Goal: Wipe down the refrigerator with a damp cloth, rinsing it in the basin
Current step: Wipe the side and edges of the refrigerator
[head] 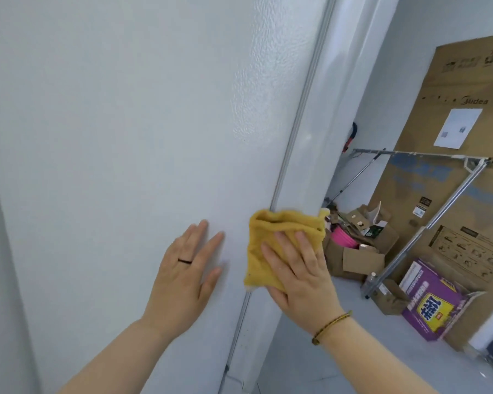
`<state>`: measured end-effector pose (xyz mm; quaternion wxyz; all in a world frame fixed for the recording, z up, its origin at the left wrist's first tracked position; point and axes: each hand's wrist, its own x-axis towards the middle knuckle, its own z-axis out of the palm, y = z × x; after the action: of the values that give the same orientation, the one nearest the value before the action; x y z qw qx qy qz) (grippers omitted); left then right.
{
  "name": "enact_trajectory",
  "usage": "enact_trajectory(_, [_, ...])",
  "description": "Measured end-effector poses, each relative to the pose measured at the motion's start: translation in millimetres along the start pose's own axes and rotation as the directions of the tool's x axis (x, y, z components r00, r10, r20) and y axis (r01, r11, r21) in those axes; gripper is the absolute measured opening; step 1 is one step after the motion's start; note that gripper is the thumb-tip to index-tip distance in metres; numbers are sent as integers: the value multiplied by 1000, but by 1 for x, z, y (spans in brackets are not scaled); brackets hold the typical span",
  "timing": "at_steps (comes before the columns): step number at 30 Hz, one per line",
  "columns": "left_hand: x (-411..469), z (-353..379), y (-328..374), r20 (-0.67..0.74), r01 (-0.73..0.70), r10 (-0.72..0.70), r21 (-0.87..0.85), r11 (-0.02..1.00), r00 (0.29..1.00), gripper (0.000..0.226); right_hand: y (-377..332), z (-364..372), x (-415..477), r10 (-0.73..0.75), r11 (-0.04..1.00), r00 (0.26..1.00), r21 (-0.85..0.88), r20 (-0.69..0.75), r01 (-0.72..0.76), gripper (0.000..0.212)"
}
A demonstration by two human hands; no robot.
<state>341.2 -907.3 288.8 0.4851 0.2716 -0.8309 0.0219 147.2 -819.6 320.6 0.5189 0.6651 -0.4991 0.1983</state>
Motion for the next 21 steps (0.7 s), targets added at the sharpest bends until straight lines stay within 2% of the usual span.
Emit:
enact_trajectory(3, [-21, 8, -5, 90, 49, -53, 46, 998, 995, 48, 3, 3, -10, -70, 997, 997, 35, -28, 71, 39])
enact_trajectory(7, [-29, 20, 3, 86, 131, -137, 81, 988, 987, 50, 6, 8, -11, -35, 977, 990, 205, -135, 62, 35])
enact_trajectory(10, [-33, 21, 4, 81, 105, -116, 123, 987, 990, 48, 6, 9, -9, -29, 959, 976, 271, -217, 89, 31])
enact_trajectory(16, [-66, 50, -5, -10, 123, -123, 105, 987, 992, 49, 5, 12, -14, -49, 981, 967, 172, -250, 94, 29])
enact_trajectory(21, [-93, 86, -25, -178, 26, -15, 62, 998, 984, 43, -8, 23, -22, -14, 990, 960, 134, -281, 53, 31])
